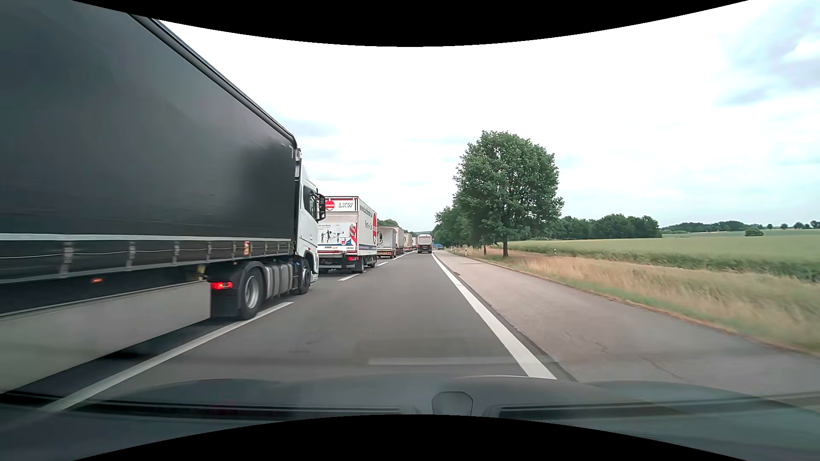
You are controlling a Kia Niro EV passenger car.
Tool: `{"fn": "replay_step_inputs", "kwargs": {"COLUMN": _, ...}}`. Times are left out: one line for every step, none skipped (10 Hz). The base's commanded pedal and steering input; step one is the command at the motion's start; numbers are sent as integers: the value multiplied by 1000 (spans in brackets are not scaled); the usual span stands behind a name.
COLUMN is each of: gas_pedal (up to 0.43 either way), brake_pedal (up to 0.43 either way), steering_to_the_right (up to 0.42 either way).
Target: Follow the waypoints while adhering to traffic rules and regulations
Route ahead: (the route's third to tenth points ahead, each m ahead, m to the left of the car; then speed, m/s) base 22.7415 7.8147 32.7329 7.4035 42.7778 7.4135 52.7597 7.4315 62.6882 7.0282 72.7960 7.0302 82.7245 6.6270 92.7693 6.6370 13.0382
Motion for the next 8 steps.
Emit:
{"fn": "replay_step_inputs", "kwargs": {"gas_pedal": 98, "brake_pedal": 0, "steering_to_the_right": -2}}
{"fn": "replay_step_inputs", "kwargs": {"gas_pedal": 98, "brake_pedal": 0, "steering_to_the_right": -1}}
{"fn": "replay_step_inputs", "kwargs": {"gas_pedal": 98, "brake_pedal": 0, "steering_to_the_right": -1}}
{"fn": "replay_step_inputs", "kwargs": {"gas_pedal": 87, "brake_pedal": 0, "steering_to_the_right": -1}}
{"fn": "replay_step_inputs", "kwargs": {"gas_pedal": 87, "brake_pedal": 0, "steering_to_the_right": -2}}
{"fn": "replay_step_inputs", "kwargs": {"gas_pedal": 87, "brake_pedal": 0, "steering_to_the_right": -1}}
{"fn": "replay_step_inputs", "kwargs": {"gas_pedal": 87, "brake_pedal": 0, "steering_to_the_right": -1}}
{"fn": "replay_step_inputs", "kwargs": {"gas_pedal": 87, "brake_pedal": 0, "steering_to_the_right": -2}}
